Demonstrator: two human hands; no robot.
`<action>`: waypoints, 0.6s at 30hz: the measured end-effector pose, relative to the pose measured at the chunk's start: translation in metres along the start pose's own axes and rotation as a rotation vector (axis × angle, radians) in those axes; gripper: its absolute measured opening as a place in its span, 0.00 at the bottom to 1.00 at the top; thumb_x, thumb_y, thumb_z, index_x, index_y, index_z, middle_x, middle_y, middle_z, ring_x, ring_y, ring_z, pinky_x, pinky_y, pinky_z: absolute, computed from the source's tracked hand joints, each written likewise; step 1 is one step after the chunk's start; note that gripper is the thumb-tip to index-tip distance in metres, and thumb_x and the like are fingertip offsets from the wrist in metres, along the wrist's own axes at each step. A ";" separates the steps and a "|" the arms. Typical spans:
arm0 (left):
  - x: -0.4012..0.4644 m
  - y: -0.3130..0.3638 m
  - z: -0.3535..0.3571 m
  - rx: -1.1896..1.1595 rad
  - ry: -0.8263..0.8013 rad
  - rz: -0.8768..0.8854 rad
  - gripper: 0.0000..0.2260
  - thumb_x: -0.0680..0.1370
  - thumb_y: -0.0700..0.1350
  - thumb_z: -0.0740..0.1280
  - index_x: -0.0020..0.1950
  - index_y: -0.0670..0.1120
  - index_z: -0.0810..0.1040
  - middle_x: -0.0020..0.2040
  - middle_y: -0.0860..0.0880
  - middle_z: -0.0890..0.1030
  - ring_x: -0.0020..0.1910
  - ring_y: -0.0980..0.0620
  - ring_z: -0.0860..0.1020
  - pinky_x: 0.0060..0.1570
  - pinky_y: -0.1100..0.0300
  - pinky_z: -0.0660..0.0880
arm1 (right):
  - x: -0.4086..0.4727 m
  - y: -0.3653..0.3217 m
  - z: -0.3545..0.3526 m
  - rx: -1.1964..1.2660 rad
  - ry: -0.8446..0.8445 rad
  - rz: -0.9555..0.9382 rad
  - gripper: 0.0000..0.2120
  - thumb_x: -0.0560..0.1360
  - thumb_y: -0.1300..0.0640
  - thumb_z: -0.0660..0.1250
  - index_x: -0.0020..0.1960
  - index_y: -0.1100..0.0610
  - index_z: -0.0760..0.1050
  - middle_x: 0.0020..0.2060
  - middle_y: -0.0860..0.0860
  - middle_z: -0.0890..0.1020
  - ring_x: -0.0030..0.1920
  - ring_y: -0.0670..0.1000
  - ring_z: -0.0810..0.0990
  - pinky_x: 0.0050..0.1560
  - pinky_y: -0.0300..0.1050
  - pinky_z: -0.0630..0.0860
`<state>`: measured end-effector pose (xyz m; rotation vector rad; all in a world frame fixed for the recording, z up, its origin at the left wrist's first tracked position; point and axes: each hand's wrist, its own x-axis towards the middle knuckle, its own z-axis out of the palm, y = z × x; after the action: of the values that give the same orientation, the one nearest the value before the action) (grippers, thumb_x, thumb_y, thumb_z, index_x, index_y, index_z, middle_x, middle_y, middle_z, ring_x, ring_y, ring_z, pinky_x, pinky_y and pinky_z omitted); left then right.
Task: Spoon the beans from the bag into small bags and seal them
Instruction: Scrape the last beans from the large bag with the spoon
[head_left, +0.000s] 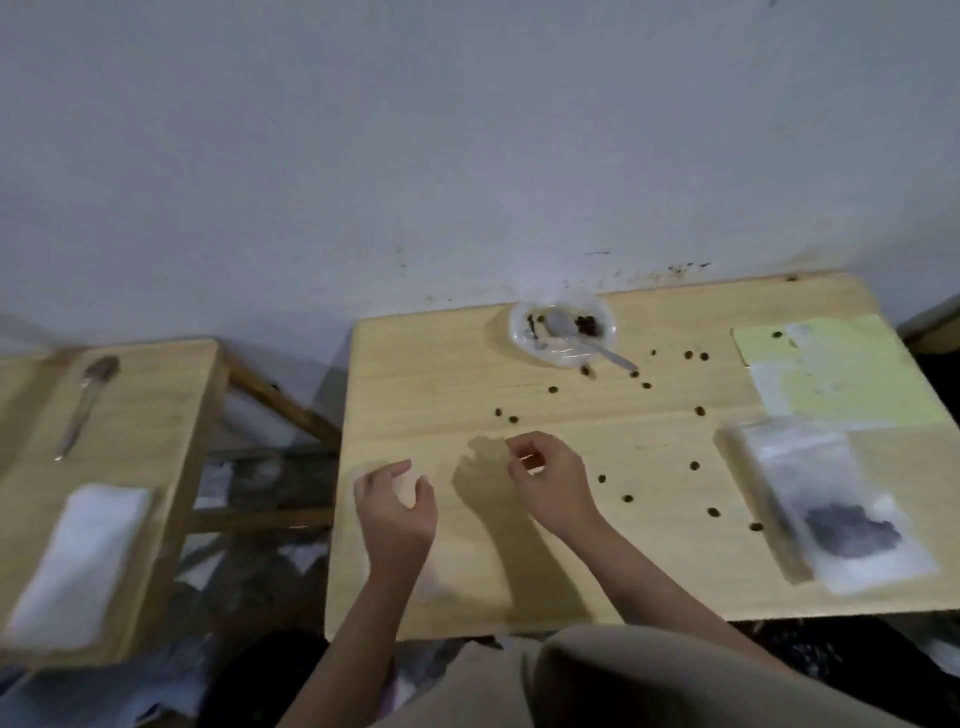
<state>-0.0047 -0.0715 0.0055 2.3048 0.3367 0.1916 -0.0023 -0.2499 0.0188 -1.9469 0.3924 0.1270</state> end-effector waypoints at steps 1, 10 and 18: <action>0.003 -0.014 -0.009 0.025 0.012 -0.001 0.13 0.71 0.44 0.67 0.49 0.35 0.80 0.44 0.39 0.80 0.46 0.43 0.77 0.49 0.58 0.73 | 0.003 -0.005 0.018 -0.001 -0.037 0.022 0.06 0.73 0.61 0.68 0.50 0.57 0.79 0.45 0.49 0.81 0.40 0.46 0.78 0.43 0.33 0.71; 0.026 -0.051 -0.036 0.232 -0.364 -0.153 0.23 0.76 0.47 0.67 0.69 0.40 0.69 0.69 0.42 0.65 0.66 0.42 0.68 0.64 0.54 0.66 | 0.013 -0.023 0.106 -0.232 -0.115 0.144 0.09 0.73 0.60 0.65 0.53 0.60 0.76 0.49 0.55 0.81 0.51 0.55 0.78 0.47 0.40 0.70; 0.037 -0.051 -0.043 -0.161 -0.233 -0.302 0.17 0.77 0.37 0.67 0.65 0.40 0.73 0.63 0.43 0.75 0.58 0.49 0.75 0.54 0.65 0.71 | 0.017 -0.024 0.105 -0.036 -0.018 0.200 0.03 0.74 0.59 0.67 0.47 0.58 0.77 0.40 0.51 0.79 0.43 0.52 0.78 0.44 0.42 0.72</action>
<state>0.0113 0.0031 -0.0013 2.0611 0.5222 -0.1934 0.0311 -0.1496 -0.0069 -1.9370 0.5761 0.2821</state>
